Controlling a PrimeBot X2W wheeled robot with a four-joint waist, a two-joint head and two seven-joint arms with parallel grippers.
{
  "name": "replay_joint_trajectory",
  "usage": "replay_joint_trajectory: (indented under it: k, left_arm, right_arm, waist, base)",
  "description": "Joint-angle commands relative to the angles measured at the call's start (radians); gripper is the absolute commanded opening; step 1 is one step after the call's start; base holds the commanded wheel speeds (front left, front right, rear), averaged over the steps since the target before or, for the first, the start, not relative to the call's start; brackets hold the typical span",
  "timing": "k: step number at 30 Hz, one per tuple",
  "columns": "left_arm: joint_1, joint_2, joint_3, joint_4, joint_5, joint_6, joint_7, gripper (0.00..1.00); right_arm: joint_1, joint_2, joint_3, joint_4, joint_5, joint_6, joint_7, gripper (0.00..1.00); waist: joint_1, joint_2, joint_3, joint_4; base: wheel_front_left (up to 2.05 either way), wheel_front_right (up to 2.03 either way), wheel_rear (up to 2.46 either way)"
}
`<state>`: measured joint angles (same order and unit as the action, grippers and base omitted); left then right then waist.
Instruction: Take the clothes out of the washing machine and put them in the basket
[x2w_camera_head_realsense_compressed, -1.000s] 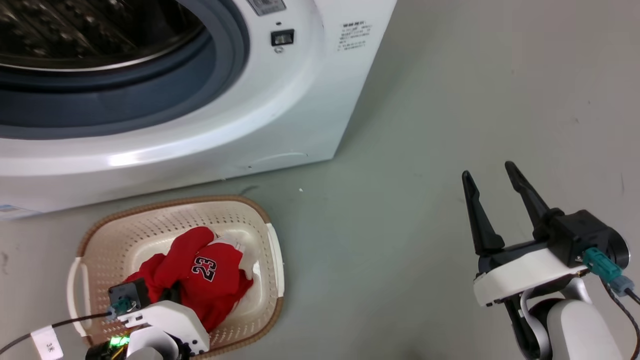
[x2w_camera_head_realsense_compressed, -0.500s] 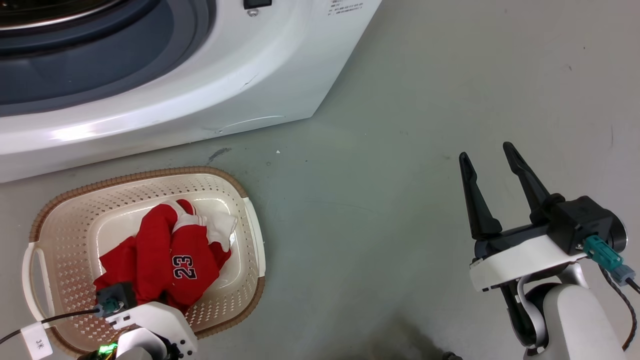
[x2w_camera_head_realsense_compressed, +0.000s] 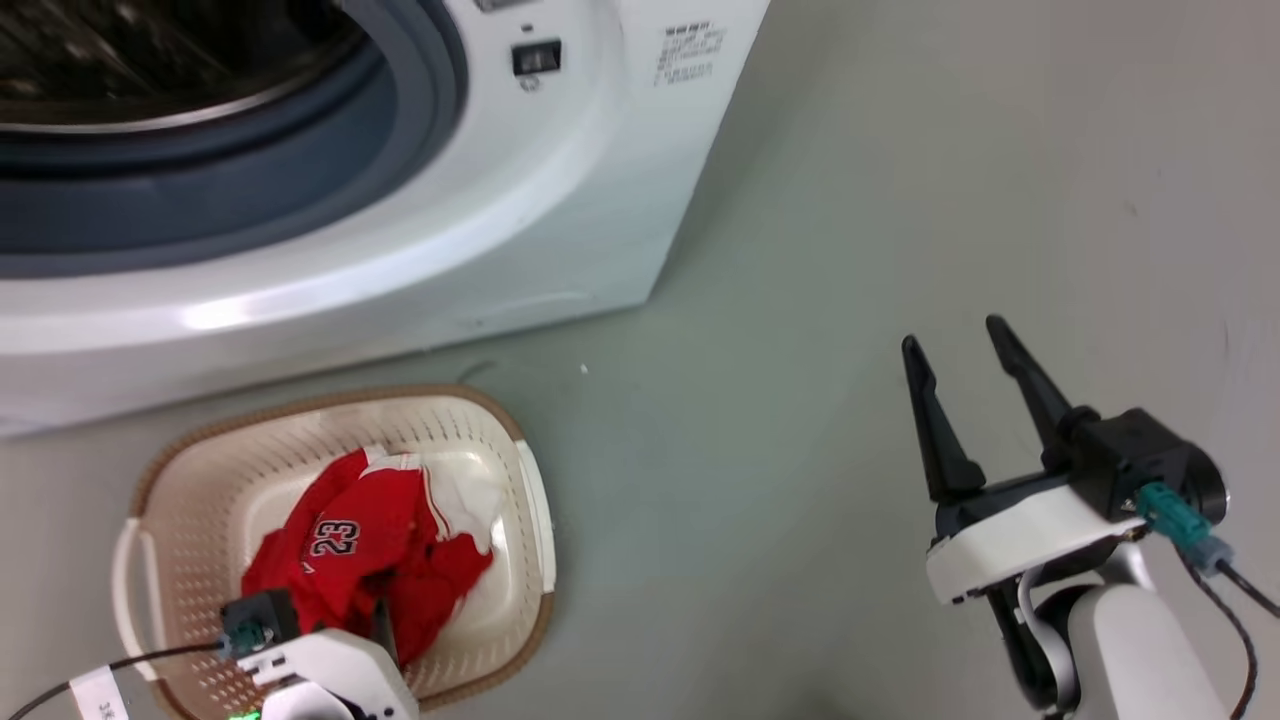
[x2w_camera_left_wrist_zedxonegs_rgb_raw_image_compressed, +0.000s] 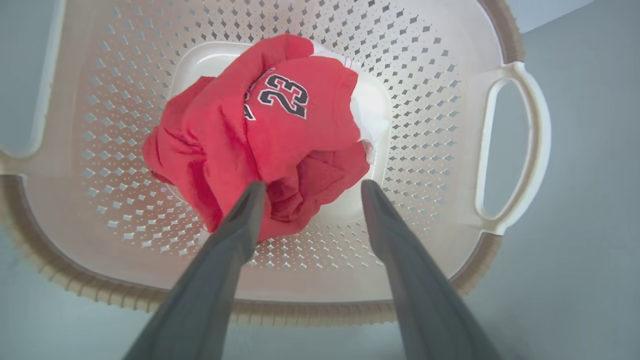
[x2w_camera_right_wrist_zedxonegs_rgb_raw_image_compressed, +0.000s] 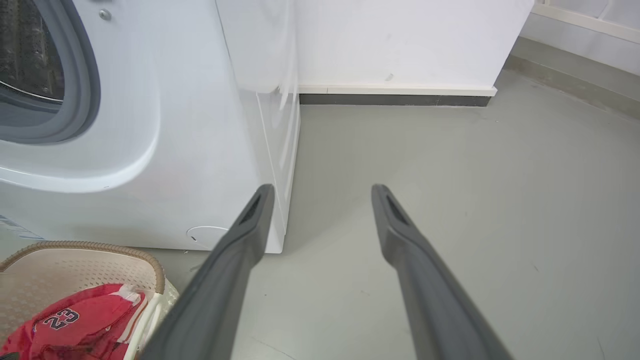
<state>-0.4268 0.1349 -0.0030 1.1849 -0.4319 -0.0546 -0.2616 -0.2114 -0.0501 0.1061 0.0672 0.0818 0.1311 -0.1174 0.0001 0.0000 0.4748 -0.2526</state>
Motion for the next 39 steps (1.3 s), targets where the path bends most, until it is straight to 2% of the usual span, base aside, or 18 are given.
replay_joint_trajectory:
  k: [1,9,17,30,35,39]
  left_arm:
    - [0.02,-0.001,-0.002,-0.005,0.009,-0.005,-0.005,1.0]
    - [0.103,-0.012,0.017,-0.14,0.049,0.01,-0.005,1.0]
    - [0.178,-0.032,0.048,-0.382,0.115,0.016,-0.004,1.0]
    - [0.295,-0.05,0.047,-0.853,0.242,0.03,-0.004,1.0]
    - [0.358,-0.03,0.017,-0.976,0.291,0.044,0.007,1.0]
    - [0.408,-0.002,-0.004,-1.073,0.336,0.06,0.058,1.0]
  right_arm:
    - [0.014,0.0,0.003,0.005,0.002,-0.001,0.0,1.0]
    - [0.085,0.0,-0.006,0.018,-0.011,-0.001,0.03,1.0]
    - [0.168,0.0,-0.032,0.006,-0.034,-0.001,0.063,1.0]
    - [0.263,0.0,-0.085,-0.05,-0.06,-0.001,0.093,1.0]
    - [0.279,0.0,-0.098,-0.074,-0.078,-0.001,0.095,1.0]
    - [0.286,0.0,-0.105,-0.093,-0.091,-0.001,0.095,1.0]
  waist:
    - [-0.0001,0.0,-0.07,0.02]
    - [-0.0001,0.0,-0.24,0.063]
    - [-0.0001,0.0,-0.37,0.106]
    - [-0.0001,0.0,-0.473,0.172]
    - [-0.0001,0.0,-0.496,0.189]
    - [-0.0001,0.0,-0.507,0.196]
  base:
    - [0.0,0.0,0.0]
    - [0.0,0.0,0.0]
    - [0.0,0.0,0.0]
    - [0.0,0.0,0.0]
    - [0.0,0.0,0.0]
    - [0.0,0.0,0.0]
